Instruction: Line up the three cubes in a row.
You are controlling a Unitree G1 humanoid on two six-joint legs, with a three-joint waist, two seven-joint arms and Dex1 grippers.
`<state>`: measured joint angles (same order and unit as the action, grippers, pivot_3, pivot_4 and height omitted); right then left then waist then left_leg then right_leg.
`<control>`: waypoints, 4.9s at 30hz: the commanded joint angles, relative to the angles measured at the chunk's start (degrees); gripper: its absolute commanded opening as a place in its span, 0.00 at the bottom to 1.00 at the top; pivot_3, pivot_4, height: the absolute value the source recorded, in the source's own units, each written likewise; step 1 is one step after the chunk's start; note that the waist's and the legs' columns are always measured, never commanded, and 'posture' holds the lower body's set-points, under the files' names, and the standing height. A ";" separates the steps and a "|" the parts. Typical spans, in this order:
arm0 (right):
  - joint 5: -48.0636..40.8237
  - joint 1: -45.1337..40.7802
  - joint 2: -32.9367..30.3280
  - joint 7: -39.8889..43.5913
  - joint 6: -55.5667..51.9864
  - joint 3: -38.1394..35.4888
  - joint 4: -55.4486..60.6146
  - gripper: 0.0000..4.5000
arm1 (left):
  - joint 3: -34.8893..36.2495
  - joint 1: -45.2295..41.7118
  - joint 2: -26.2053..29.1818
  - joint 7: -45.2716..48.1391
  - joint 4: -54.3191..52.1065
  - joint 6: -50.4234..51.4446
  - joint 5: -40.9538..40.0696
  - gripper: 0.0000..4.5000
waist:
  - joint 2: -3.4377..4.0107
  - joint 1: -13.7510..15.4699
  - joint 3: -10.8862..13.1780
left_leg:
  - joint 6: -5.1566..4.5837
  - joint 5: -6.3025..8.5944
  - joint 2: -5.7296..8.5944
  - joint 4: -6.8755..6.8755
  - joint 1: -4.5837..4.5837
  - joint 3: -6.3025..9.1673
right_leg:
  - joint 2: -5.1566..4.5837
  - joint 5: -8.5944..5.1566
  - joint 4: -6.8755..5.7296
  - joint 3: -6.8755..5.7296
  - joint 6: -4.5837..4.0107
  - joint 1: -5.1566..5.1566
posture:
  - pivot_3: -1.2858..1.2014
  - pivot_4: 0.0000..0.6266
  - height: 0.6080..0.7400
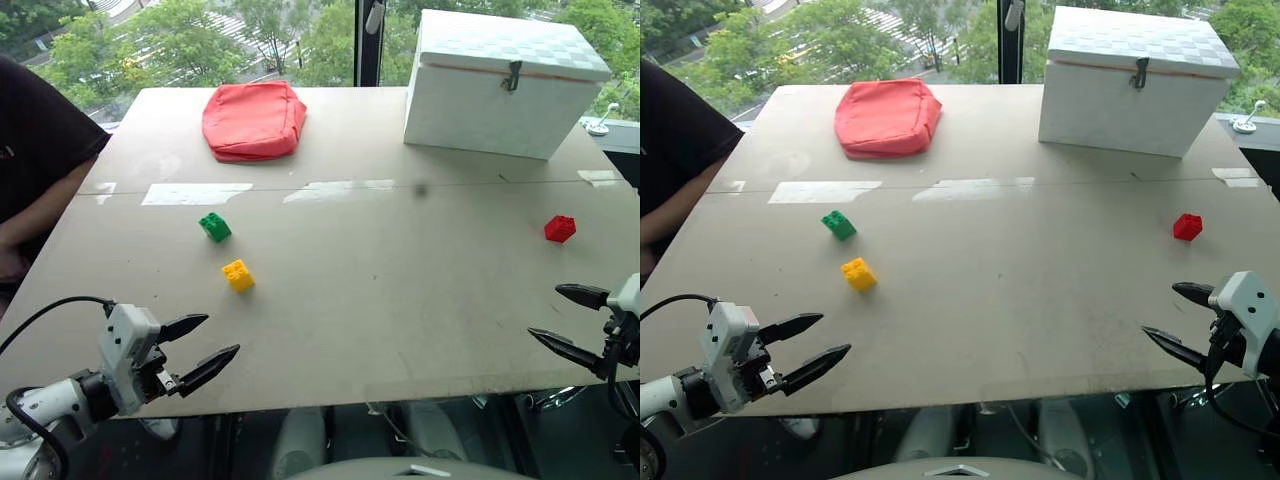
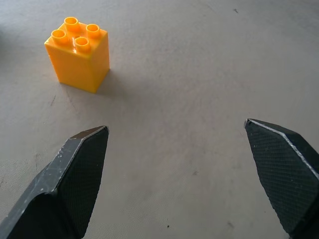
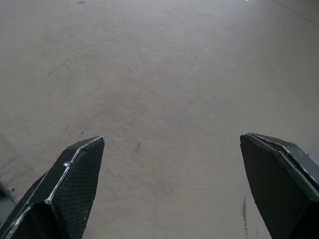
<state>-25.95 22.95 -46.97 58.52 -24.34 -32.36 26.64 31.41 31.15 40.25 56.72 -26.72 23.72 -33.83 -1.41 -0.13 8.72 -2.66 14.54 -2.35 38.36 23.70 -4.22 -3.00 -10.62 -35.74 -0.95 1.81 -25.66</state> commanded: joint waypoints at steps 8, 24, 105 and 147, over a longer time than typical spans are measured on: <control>1.49 -15.09 5.33 -25.71 -18.14 7.62 10.25 1.00 | -7.76 -14.46 1.27 -5.76 -11.36 6.42 -8.41 0.99 | 0.03 0.05 0.00 | 0.25 0.12 -0.02 0.10 -0.07 -0.05 | -0.06 0.02 -0.06 0.00 0.00 0.03 | 0.52 0.24 1.00; 13.64 -62.86 8.35 -50.71 -49.82 14.81 -31.90 1.00 | -37.95 -58.33 -7.27 -16.74 -3.01 18.80 -2.89 0.99 | 0.03 0.74 0.01 | -0.05 -0.06 0.29 0.07 0.04 -0.09 | 0.37 0.19 -0.12 0.24 -0.24 0.14 | 0.52 0.24 1.00; 29.66 -83.67 17.21 19.01 10.50 59.90 -59.31 0.30 | -4.46 -28.98 11.70 -12.89 -18.31 21.72 -25.42 1.00 | 0.21 -0.62 0.22 | 0.28 -0.22 0.13 0.04 -0.01 0.18 | 0.99 0.25 -0.18 0.79 -0.35 0.01 | 0.52 0.24 1.00; -6.11 -42.36 10.03 -6.70 -11.48 24.65 13.16 0.99 | -18.83 -55.41 6.26 -33.11 28.77 16.80 9.96 1.00 | -0.09 0.84 0.13 | 0.35 -0.27 0.12 0.04 0.00 0.23 | 0.96 0.36 -0.17 0.60 -0.51 0.08 | 0.52 0.24 1.00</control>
<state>-30.91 -19.36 -36.24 53.06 -35.88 -5.74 37.27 12.83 -22.75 45.10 20.92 0.18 42.84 -25.48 -1.49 0.71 8.84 -2.31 14.26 -2.23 38.40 23.70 -4.01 -2.04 -10.25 -35.90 -0.35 1.30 -25.59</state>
